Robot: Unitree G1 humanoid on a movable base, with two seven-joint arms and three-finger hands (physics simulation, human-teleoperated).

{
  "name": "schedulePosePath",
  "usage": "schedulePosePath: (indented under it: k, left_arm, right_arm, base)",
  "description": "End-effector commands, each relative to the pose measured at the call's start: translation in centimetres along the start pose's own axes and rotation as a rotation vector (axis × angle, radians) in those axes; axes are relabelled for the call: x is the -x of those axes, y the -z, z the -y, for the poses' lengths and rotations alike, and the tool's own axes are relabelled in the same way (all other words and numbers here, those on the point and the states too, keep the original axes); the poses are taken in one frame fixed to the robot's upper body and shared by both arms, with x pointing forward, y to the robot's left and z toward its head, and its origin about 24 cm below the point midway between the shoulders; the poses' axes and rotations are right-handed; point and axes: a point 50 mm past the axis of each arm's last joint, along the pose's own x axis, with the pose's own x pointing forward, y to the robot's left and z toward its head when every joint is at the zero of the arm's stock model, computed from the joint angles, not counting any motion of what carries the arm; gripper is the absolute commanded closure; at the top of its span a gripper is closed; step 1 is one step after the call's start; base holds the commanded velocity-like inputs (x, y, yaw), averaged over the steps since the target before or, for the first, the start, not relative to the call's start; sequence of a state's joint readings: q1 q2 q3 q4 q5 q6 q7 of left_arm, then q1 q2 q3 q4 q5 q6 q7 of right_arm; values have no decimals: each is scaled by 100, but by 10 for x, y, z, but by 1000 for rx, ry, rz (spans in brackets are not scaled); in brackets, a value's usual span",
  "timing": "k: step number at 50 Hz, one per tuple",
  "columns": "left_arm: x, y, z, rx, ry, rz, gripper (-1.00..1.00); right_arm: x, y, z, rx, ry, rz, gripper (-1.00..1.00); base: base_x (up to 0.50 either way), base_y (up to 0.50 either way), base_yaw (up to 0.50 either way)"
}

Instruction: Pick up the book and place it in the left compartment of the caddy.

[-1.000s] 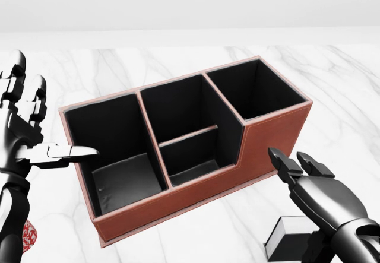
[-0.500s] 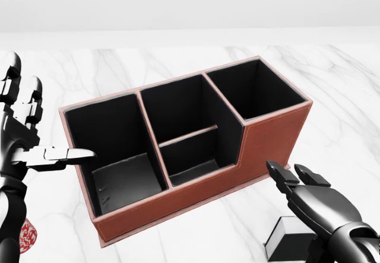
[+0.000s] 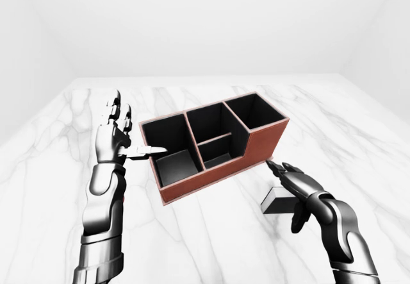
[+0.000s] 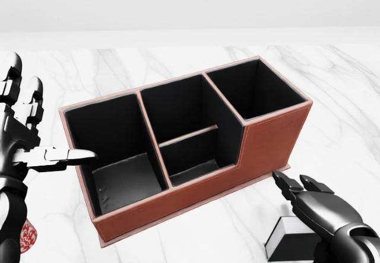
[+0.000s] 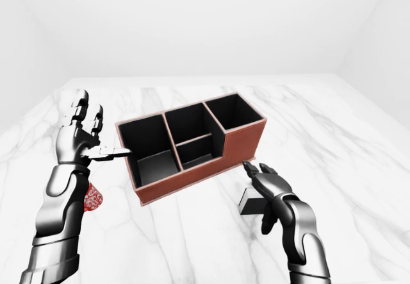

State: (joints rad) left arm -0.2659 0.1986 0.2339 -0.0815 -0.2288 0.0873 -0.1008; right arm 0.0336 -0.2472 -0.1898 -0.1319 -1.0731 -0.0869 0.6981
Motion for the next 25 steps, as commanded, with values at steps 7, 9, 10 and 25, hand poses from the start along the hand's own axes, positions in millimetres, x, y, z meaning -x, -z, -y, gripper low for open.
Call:
schedulePosePath:
  k: [7,9,10,25]
  left_arm:
    - [-1,2,1,-1,-1,-7,-100]
    - [-1,2,1,-1,-1,-9,-100]
    - [-1,2,1,0,-1,-9,-100]
    - [0,3,0,1,-6,-13,-100]
  right_arm:
    - [-8,13,-6,-16,-55,-41,-100]
    - [-8,12,-6,-14,-54,-42,-100]
    - [-8,12,-5,-13,-53,-40,-85]
    - [-4,9,0,10,-26,-31,100]
  base:
    - [0,0,0]
    - [0,0,0]
    - [0,0,0]
    - [0,0,0]
